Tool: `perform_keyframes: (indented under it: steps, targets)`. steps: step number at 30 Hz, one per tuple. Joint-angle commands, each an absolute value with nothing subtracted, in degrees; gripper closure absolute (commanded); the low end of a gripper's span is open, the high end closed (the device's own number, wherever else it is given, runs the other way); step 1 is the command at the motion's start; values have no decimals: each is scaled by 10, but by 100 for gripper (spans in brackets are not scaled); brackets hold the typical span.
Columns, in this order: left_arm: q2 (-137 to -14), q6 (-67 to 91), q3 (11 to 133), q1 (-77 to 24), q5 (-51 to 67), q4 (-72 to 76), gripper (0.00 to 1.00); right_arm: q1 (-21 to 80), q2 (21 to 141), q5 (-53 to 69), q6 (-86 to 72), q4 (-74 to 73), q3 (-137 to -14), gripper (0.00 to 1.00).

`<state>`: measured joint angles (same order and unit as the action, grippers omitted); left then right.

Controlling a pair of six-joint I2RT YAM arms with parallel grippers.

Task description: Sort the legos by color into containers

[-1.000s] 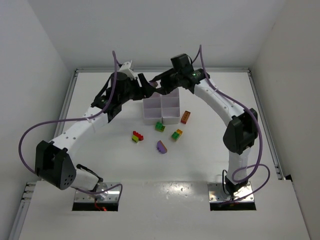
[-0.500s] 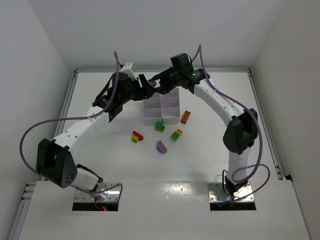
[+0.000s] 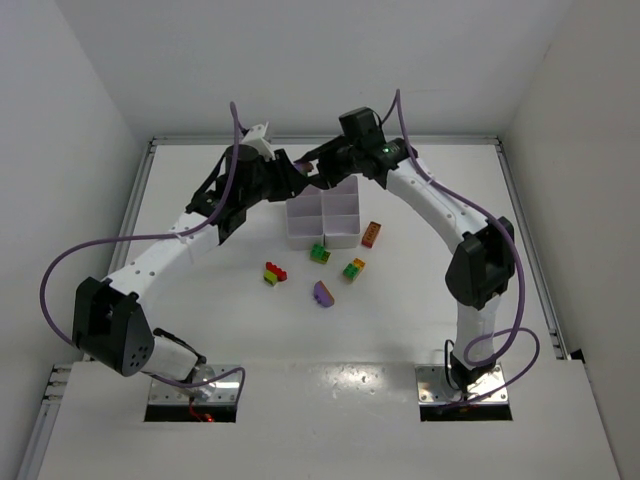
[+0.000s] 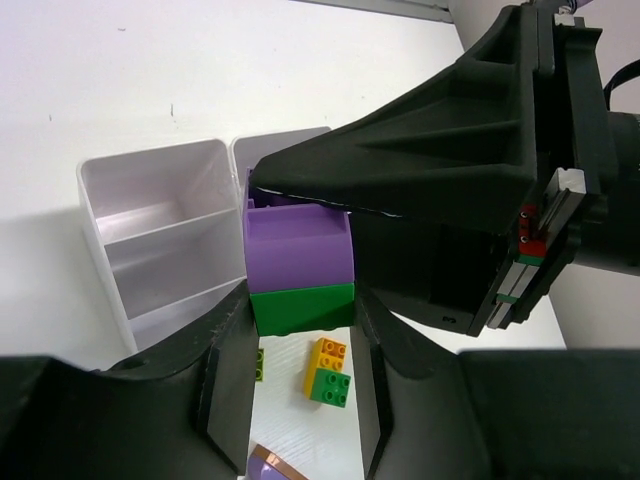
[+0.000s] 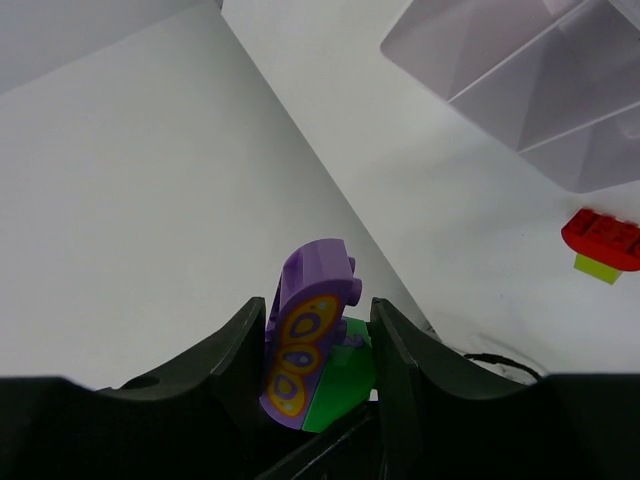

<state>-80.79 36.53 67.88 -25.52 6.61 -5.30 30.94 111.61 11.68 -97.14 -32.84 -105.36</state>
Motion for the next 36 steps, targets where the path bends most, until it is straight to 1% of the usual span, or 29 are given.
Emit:
perform_keyframes:
  steps: [1,2,3,4,5,6,9,11,16,18,19,21,22,23,24,27,28,33,34,35,36]
  targets:
    - [-806,361,704,-258,44,-44,83,316,1103,134,-982,-303,-1044,100]
    - [-806,356,704,-258,44,-44,90,316,1103,134,-975,-294,-1044,100]
    - [-806,356,704,-258,44,-44,93,316,1097,134,-968,-294,-1037,99]
    - [-806,356,704,-258,50,-44,99,316,1097,139,-968,-286,-1029,94]
    - [-801,356,704,-258,57,-50,100,316,1092,139,-962,-277,-1029,88]
    - [-801,351,704,-258,57,-50,100,316,1092,139,-952,-272,-1021,75]
    - [-795,351,704,-258,70,-50,100,311,1085,144,-928,-259,-1007,61]
    - [-788,351,699,-258,76,-55,100,306,1079,144,-914,-244,-1002,57]
    - [-783,351,699,-258,86,-55,100,301,1074,150,-868,-219,-986,34]
    - [-783,345,699,-258,99,-55,100,301,1074,150,-855,-208,-986,33]
    - [-783,345,694,-258,99,-55,100,301,1069,150,-855,-208,-986,33]
    - [-778,345,693,-258,105,-55,100,295,1069,145,-855,-200,-974,38]
    - [-773,345,693,-258,105,-55,100,295,1064,145,-855,-200,-974,47]
    - [-773,345,687,-258,105,-61,100,295,1063,145,-855,-200,-974,51]
    - [-767,345,687,-258,105,-61,100,295,1063,145,-855,-200,-974,59]
    - [-761,345,680,-258,105,-67,100,290,1063,140,-855,-200,-969,69]
    - [-761,339,680,-258,105,-67,100,285,1063,140,-855,-200,-969,75]
    - [-756,339,670,-258,105,-67,100,285,1063,140,-855,-200,-969,84]
    - [-756,339,670,-258,105,-67,100,285,1063,140,-855,-200,-974,88]
    - [-756,339,670,-258,105,-67,100,285,1063,140,-855,-200,-974,98]
    - [-751,339,670,-258,105,-67,100,280,1063,140,-855,-200,-974,100]
